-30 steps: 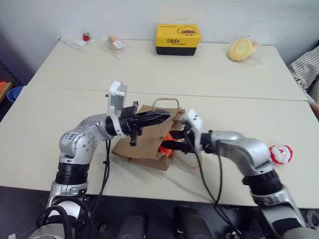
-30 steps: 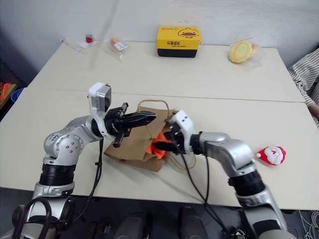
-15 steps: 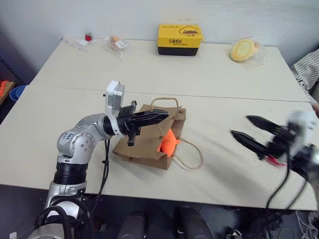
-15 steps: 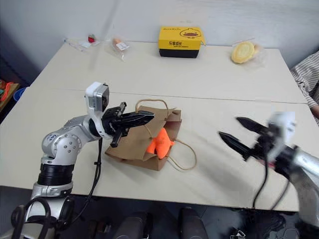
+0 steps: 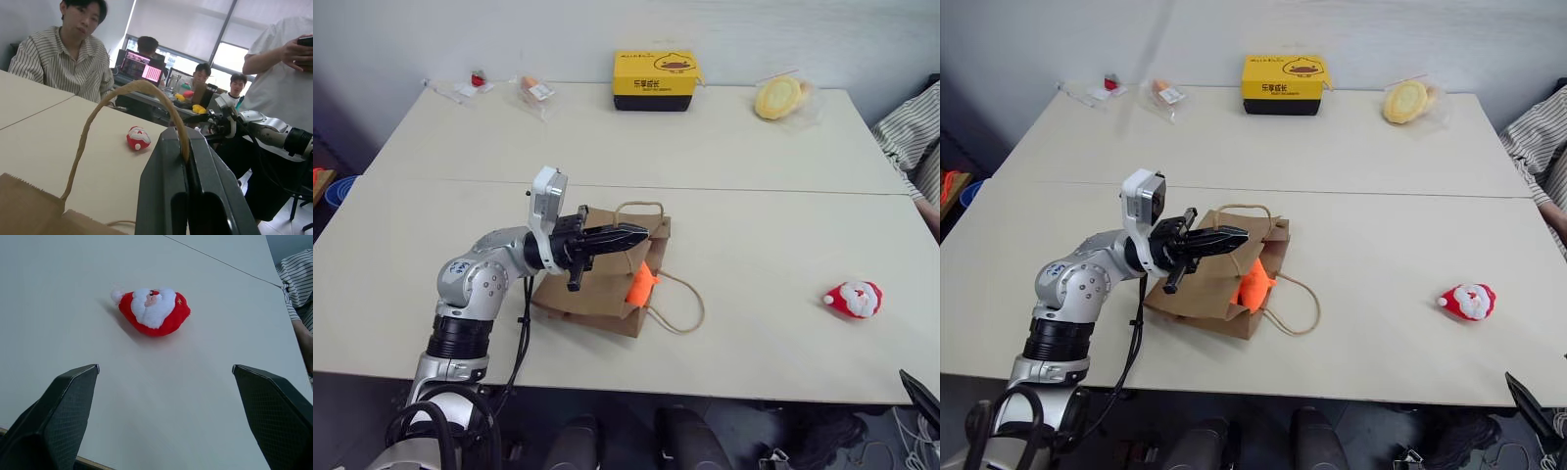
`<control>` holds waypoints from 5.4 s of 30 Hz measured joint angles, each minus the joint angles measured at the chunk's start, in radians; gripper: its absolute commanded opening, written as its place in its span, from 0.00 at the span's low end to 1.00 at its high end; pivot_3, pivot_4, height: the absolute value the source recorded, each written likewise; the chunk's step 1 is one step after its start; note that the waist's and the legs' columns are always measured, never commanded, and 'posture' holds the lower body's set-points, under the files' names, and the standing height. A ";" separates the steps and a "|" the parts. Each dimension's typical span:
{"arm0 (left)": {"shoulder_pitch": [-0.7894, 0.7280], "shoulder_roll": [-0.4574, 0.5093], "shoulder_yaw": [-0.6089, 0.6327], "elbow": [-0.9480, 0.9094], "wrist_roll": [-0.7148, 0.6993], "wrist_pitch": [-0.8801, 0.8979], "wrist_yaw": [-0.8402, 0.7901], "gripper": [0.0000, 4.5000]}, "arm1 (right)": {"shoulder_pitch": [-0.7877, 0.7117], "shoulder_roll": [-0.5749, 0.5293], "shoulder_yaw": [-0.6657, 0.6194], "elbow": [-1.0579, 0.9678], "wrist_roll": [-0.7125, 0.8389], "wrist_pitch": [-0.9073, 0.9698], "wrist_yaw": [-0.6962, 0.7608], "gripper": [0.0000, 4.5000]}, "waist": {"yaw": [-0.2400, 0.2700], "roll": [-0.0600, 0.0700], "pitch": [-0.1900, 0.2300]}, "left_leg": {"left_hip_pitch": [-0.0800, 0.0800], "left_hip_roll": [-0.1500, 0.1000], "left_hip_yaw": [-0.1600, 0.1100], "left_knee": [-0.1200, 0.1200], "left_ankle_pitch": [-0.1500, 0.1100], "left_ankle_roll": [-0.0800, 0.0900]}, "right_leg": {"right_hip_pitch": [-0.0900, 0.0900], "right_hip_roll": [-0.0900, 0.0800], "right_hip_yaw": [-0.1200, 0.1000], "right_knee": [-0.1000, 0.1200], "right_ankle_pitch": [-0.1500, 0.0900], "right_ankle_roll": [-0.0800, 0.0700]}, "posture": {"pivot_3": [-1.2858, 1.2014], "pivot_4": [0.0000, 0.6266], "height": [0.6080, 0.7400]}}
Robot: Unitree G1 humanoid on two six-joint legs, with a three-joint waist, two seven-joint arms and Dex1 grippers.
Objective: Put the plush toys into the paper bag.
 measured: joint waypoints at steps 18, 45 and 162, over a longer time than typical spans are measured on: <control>0.006 0.007 0.007 -0.058 -0.001 0.013 0.030 0.00 | -0.486 -0.462 0.447 0.287 -0.248 0.286 -0.054 0.79 | 0.026 0.000 0.000 | -0.004 -0.001 -0.002 0.003 0.002 0.000 | -0.001 -0.001 -0.003 0.002 0.000 0.000 | 0.52 0.24 1.00; -0.003 0.143 0.119 -0.146 -0.131 0.159 0.066 0.00 | -1.121 0.032 1.078 -0.183 0.126 0.893 -0.275 0.04 | 0.001 -0.001 0.000 | -0.008 -0.002 -0.008 0.004 0.003 -0.002 | -0.005 -0.002 -0.006 0.005 0.000 0.000 | 0.52 0.24 1.00; 0.043 0.258 0.206 -0.184 -0.205 0.200 0.090 0.00 | -1.077 0.246 0.487 0.179 1.098 1.523 -1.190 0.17 | -0.025 -0.001 0.000 | -0.009 -0.001 -0.006 0.000 0.003 -0.001 | -0.007 -0.003 -0.005 0.005 0.000 0.000 | 0.52 0.24 1.00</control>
